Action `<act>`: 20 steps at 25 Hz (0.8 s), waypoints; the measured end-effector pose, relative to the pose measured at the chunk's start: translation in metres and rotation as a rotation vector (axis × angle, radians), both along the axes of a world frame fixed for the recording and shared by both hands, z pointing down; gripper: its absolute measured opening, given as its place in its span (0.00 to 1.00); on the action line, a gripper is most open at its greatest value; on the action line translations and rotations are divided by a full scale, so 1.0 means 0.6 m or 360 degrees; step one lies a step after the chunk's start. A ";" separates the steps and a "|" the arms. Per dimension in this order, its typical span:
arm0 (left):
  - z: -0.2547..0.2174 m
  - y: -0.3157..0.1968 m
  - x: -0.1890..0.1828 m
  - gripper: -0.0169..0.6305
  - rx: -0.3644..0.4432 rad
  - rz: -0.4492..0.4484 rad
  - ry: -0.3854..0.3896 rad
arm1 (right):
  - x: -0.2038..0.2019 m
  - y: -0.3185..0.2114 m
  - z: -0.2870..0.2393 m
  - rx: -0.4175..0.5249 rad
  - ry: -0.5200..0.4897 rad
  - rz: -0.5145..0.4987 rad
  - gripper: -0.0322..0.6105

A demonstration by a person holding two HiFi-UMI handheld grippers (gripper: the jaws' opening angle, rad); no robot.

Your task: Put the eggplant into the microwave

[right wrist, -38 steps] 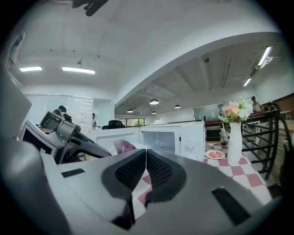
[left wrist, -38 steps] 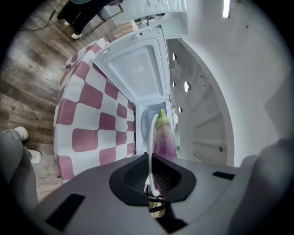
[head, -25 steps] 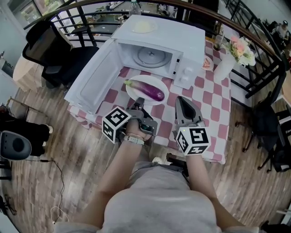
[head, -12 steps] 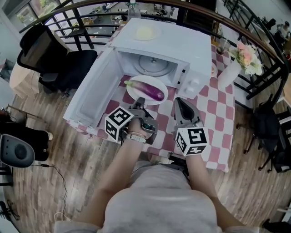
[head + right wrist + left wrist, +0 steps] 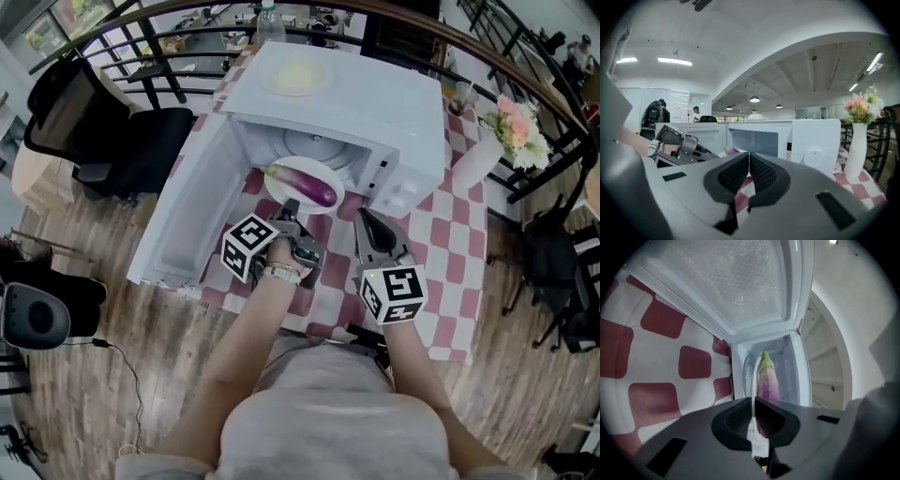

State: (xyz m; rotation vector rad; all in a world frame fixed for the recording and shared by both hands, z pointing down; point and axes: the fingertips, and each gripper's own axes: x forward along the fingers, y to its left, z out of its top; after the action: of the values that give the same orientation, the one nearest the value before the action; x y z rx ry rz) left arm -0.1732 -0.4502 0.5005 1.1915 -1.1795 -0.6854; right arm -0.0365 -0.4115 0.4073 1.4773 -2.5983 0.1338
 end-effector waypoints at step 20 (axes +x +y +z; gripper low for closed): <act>0.081 -0.117 -0.007 0.06 -0.0096 0.0028 0.0048 | -0.021 -0.067 0.064 -0.0135 0.0054 0.0013 0.09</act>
State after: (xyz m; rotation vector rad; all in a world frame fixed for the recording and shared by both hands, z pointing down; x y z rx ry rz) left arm -0.1775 -0.5206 0.5490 1.1364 -1.1557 -0.6485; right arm -0.0489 -0.4518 0.4457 1.4486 -2.5276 0.2149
